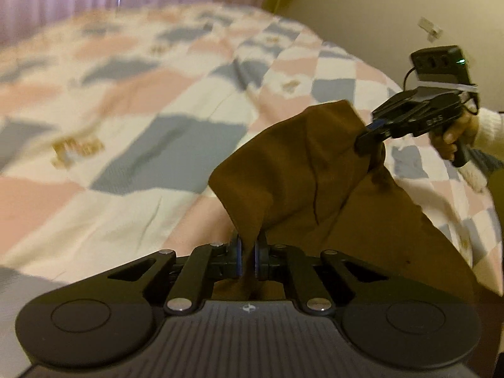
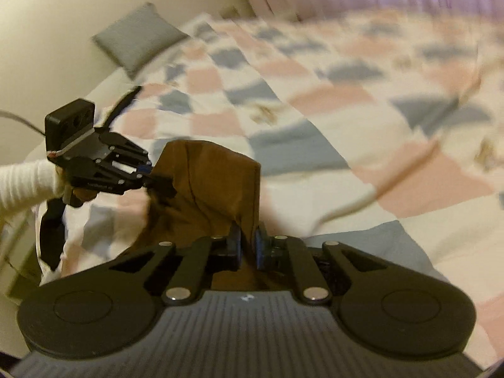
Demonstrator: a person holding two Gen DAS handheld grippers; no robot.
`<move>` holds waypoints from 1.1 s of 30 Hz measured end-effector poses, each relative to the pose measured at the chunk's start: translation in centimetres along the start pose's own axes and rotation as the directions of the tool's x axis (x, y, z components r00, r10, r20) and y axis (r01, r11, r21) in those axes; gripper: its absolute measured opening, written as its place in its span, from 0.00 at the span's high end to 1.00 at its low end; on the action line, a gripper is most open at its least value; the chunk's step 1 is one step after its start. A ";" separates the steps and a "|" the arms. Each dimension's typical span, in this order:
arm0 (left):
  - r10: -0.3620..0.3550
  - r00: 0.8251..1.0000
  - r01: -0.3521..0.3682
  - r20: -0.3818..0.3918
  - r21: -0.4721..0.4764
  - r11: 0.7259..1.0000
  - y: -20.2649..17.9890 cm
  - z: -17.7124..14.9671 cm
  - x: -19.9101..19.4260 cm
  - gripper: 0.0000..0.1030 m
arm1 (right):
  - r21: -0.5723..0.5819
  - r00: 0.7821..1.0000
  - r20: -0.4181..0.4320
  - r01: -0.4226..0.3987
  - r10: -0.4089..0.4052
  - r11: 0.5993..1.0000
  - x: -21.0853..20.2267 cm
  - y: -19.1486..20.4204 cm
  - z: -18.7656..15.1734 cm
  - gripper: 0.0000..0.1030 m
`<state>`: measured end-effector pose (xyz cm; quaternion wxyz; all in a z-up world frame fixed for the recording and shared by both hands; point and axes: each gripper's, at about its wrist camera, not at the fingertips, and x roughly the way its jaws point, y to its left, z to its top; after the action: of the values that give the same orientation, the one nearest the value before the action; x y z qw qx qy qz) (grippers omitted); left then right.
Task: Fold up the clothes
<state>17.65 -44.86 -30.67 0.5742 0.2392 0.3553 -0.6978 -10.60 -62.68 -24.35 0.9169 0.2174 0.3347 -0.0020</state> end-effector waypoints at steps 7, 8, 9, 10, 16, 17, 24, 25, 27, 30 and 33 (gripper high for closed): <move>0.166 0.978 -0.175 0.127 0.061 0.983 -14.8 -7.6 -12.0 0.94 | -0.191 0.992 0.122 0.060 -0.037 0.980 -12.2 15.0 -11.0 0.93; 0.191 0.974 -0.200 0.121 0.065 0.978 -17.4 -9.7 -13.0 0.94 | -0.230 0.991 0.121 0.075 -0.047 0.970 -13.1 16.9 -13.4 0.93; 0.216 0.970 -0.224 0.115 0.069 0.972 -20.0 -11.7 -14.1 0.93 | -0.261 0.992 0.109 0.086 -0.060 0.962 -13.7 18.5 -15.8 0.93; 0.235 0.967 -0.242 0.103 0.065 0.968 -22.3 -13.8 -14.8 0.90 | -0.296 0.993 0.081 0.101 -0.080 0.950 -13.9 20.0 -18.5 0.93; 0.269 0.959 -0.270 -0.092 0.008 0.963 -31.6 -27.3 -13.3 0.76 | -0.410 0.949 -0.171 0.177 -0.266 0.895 -11.5 24.5 -31.3 0.80; 0.268 0.956 -0.270 -0.120 -0.004 0.963 -32.3 -29.2 -13.2 0.77 | -0.407 0.946 -0.159 0.197 -0.282 0.892 -11.8 24.9 -32.2 0.78; 0.339 0.940 -0.340 0.033 0.079 0.937 -32.5 -31.9 -15.0 0.70 | -0.633 0.910 0.039 0.342 -0.412 0.694 -11.1 27.9 -33.0 0.59; 0.350 0.934 -0.356 0.069 0.138 0.924 -32.4 -31.5 -14.8 0.65 | -0.681 0.901 0.068 0.355 -0.428 0.640 -10.7 28.0 -33.5 0.58; 0.369 0.921 -0.390 0.128 0.268 0.881 -32.4 -31.0 -13.8 0.58 | -0.756 0.879 0.110 0.378 -0.465 0.535 -9.8 28.1 -34.7 0.58; 0.402 0.895 -0.441 0.194 0.518 0.733 -33.6 -31.8 -11.2 0.58 | -0.823 0.849 0.191 0.412 -0.493 0.390 -8.5 28.0 -36.5 0.58; 0.417 0.871 -0.467 0.258 0.697 0.544 -34.9 -33.7 -9.2 0.59 | -0.844 0.824 0.232 0.435 -0.518 0.314 -7.5 27.9 -37.1 0.58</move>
<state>-16.67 -9.97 -37.47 0.5938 0.5109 -0.0489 -0.6197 -34.96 -23.60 -33.95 0.8382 -0.3865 0.3734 -0.0929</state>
